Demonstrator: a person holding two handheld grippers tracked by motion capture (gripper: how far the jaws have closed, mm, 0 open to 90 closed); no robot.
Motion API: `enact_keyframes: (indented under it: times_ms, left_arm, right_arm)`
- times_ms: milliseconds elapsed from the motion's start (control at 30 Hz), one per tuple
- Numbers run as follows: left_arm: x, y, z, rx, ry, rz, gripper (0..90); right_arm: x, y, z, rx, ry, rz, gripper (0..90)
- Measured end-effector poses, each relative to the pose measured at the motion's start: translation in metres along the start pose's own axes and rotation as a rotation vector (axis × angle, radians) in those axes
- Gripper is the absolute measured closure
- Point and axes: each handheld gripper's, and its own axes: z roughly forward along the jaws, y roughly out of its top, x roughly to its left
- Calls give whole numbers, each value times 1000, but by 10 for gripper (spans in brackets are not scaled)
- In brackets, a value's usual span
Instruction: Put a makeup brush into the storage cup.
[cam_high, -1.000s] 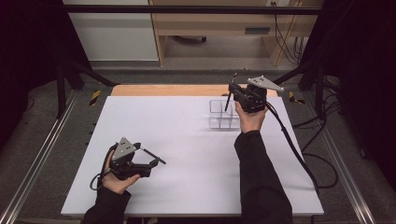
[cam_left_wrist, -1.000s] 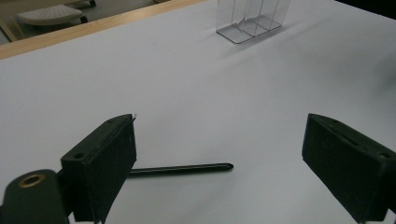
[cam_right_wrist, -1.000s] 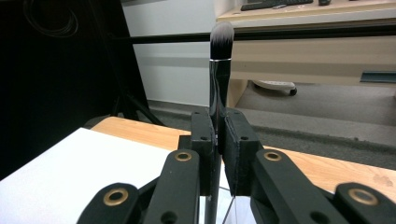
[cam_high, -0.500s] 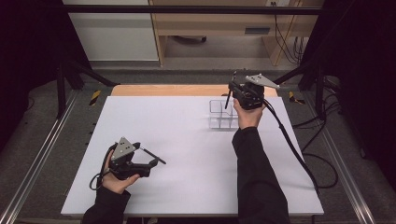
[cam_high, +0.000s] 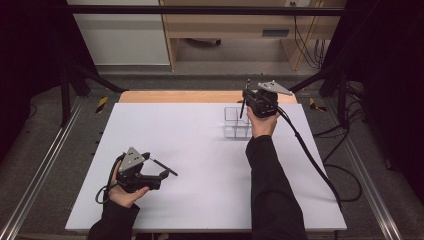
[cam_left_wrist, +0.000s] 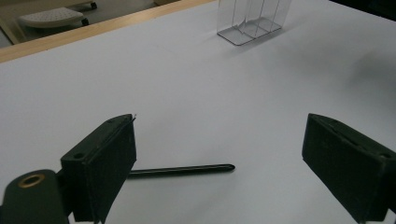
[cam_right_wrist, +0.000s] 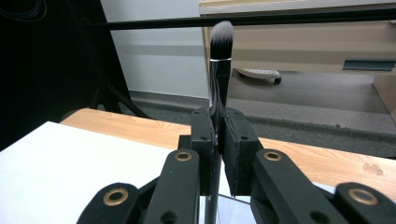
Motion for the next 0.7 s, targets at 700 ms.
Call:
enact_keyframes:
  times_ms: [700]
  left_arm:
    - [0, 0, 0, -5, 2, 2, 94]
  right_arm:
    - [-5, -14, 7, 29, -5, 16, 840]
